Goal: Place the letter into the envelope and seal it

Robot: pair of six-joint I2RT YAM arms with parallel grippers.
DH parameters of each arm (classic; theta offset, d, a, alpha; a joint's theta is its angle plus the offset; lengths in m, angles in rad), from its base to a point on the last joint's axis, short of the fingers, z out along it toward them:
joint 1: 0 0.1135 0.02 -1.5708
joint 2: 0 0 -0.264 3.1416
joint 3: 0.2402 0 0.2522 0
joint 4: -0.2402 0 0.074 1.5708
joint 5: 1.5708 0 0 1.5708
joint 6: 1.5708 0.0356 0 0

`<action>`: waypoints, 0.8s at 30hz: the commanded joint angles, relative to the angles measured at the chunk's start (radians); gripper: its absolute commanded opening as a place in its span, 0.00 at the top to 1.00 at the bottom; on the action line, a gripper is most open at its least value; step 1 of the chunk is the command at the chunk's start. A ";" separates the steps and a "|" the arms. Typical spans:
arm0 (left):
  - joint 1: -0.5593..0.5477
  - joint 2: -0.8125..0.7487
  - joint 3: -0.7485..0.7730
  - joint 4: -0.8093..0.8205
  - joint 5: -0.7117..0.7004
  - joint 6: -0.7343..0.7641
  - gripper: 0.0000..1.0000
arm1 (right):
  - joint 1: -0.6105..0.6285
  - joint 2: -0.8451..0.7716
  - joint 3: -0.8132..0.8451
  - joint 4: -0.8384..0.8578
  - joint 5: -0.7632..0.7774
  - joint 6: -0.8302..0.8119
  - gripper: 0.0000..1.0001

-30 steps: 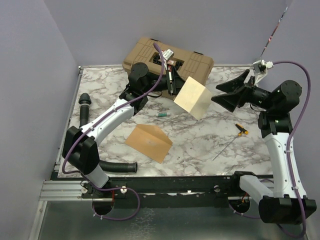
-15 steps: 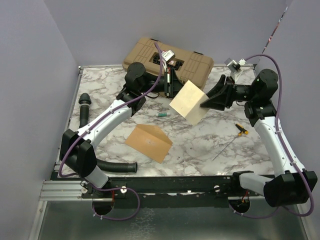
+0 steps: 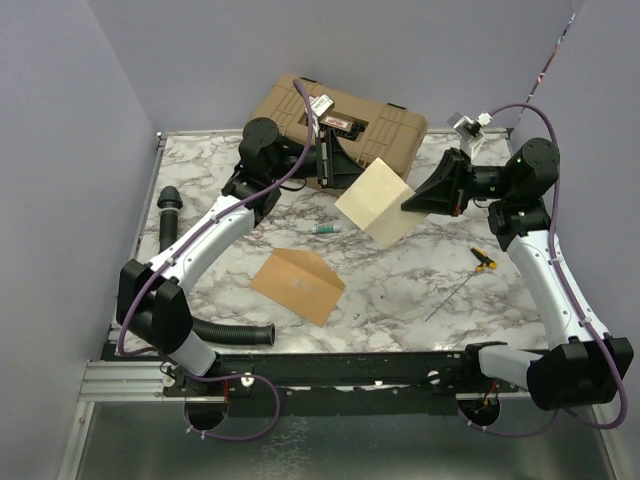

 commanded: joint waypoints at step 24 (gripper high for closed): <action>-0.090 -0.165 0.068 -0.476 -0.412 0.617 0.22 | 0.030 0.072 -0.017 0.110 0.194 0.151 1.00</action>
